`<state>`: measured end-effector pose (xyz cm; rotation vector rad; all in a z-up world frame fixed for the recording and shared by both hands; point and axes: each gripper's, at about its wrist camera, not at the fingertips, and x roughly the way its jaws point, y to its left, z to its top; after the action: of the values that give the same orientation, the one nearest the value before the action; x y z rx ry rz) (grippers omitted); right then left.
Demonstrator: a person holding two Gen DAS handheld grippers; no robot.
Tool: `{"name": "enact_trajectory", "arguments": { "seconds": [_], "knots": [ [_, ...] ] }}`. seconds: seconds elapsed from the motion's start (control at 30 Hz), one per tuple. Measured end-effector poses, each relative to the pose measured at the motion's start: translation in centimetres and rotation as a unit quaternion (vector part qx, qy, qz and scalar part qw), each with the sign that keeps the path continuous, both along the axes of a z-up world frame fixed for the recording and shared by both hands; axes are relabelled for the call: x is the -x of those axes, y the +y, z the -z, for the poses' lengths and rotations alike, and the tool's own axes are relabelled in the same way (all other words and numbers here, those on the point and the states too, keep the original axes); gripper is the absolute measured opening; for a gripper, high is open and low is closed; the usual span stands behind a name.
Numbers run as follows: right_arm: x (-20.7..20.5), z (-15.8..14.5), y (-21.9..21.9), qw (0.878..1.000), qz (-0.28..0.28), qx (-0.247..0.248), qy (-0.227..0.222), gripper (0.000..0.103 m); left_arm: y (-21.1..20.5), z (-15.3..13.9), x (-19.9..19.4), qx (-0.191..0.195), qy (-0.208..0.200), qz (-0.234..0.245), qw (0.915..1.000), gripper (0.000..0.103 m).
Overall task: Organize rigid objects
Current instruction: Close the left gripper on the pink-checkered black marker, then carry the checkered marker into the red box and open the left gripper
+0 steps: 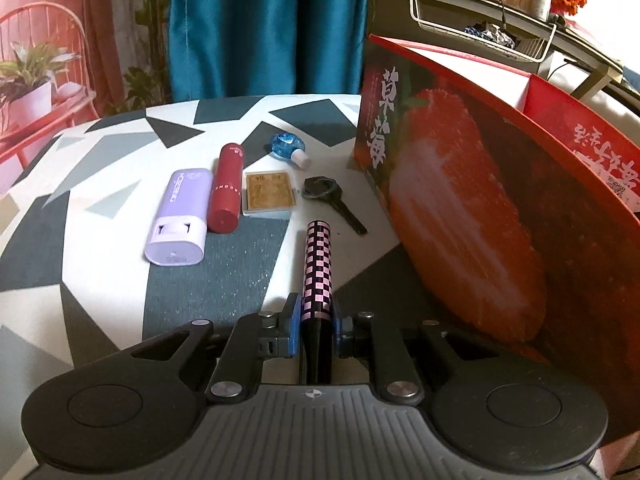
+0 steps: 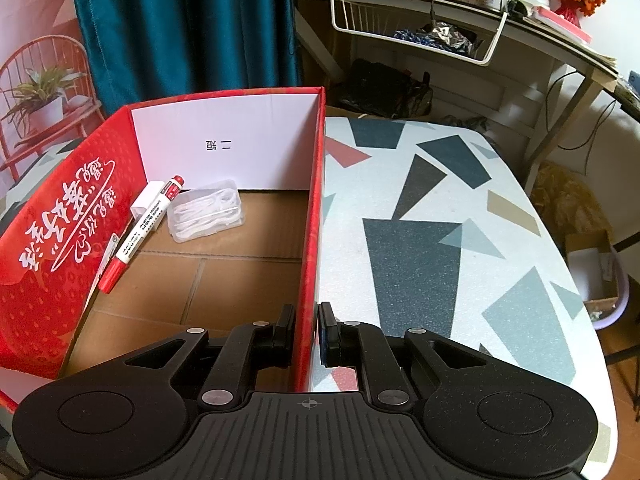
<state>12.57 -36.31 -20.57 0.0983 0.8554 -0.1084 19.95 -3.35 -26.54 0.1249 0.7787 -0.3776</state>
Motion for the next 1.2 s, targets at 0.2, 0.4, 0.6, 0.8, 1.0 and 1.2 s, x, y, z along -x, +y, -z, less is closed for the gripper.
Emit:
{"name": "enact_trajectory", "arguments": {
  "seconds": [0.2, 0.4, 0.6, 0.8, 1.0, 1.2],
  "knots": [
    [0.0, 0.0, -0.2, 1.000, 0.001, -0.003, -0.001, 0.011, 0.1, 0.0, -0.2, 0.002, 0.000, 0.000, 1.0000, 0.017],
    [0.0, 0.1, -0.2, 1.000, 0.001, -0.003, -0.001, 0.011, 0.0, 0.1, -0.1, 0.000, -0.001, -0.001, 1.0000, 0.017],
    [0.0, 0.0, -0.2, 1.000, 0.002, -0.004, -0.001, 0.011, -0.3, -0.1, -0.5, -0.009, 0.004, 0.003, 0.9999, 0.018],
    [0.1, 0.1, -0.2, 1.000, 0.001, -0.006, -0.001, 0.011, -0.8, -0.1, -1.2, -0.022, 0.006, 0.015, 0.9996, 0.018],
    [0.1, 0.1, -0.3, 1.000, 0.000, -0.009, -0.001, 0.011, -0.3, -0.6, -1.5, -0.017, 0.010, 0.016, 0.9997, 0.017],
    [0.1, 0.1, -0.3, 1.000, -0.001, -0.008, 0.000, 0.011, 0.1, -5.1, -1.8, -0.003, -0.053, 0.016, 0.9985, 0.017]
  ]
}}
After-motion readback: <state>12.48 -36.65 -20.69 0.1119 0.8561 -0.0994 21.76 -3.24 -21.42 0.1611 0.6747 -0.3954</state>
